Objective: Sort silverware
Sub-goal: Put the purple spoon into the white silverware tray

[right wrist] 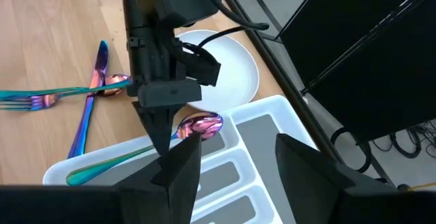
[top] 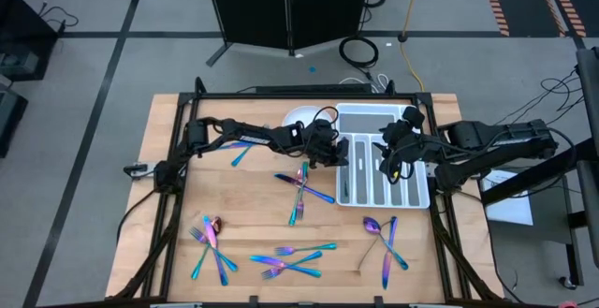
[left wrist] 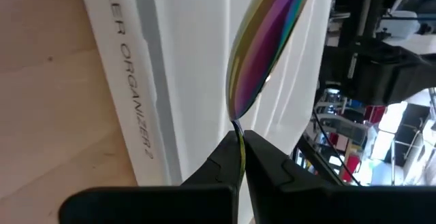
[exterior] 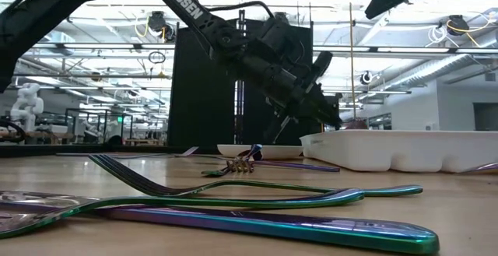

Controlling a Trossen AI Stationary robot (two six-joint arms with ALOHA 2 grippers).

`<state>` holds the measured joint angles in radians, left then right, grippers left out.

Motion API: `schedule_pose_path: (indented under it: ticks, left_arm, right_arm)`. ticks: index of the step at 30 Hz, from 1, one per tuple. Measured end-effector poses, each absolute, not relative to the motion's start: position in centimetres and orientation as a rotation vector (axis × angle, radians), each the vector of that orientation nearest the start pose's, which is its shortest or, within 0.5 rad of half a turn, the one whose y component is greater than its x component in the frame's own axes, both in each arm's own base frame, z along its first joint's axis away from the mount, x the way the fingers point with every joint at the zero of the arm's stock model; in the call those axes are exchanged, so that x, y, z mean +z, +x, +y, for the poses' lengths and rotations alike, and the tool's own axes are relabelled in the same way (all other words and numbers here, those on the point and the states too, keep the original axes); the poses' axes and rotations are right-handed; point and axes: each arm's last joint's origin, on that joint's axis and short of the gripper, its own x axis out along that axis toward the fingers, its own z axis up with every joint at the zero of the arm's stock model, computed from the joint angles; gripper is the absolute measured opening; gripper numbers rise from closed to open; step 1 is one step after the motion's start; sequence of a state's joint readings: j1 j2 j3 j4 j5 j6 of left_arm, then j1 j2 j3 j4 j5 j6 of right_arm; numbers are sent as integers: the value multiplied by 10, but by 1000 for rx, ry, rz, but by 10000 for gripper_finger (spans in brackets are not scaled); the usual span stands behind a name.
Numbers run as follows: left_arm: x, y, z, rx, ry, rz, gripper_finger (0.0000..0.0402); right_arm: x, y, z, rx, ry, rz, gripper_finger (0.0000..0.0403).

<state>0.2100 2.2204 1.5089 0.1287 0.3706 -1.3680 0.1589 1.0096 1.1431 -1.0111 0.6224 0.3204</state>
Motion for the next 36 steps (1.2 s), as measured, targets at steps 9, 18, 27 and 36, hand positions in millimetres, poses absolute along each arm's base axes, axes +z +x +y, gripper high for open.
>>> schedule_pose_path:
  ticks: [9,18,27,36]
  left_arm:
    - [147,475,91,250,-1480,584,41]
    - [148,475,93,227,-1485,586,128]
    - [148,472,104,200,-1507,603,160]
    - [148,473,98,175,-1449,617,160]
  right_arm:
    - [349,174,11,-558,-30,727,183]
    - [349,174,11,-558,-30,728,183]
    - [349,174,11,-558,-30,727,183]
    - [350,175,11,-554,-31,716,183]
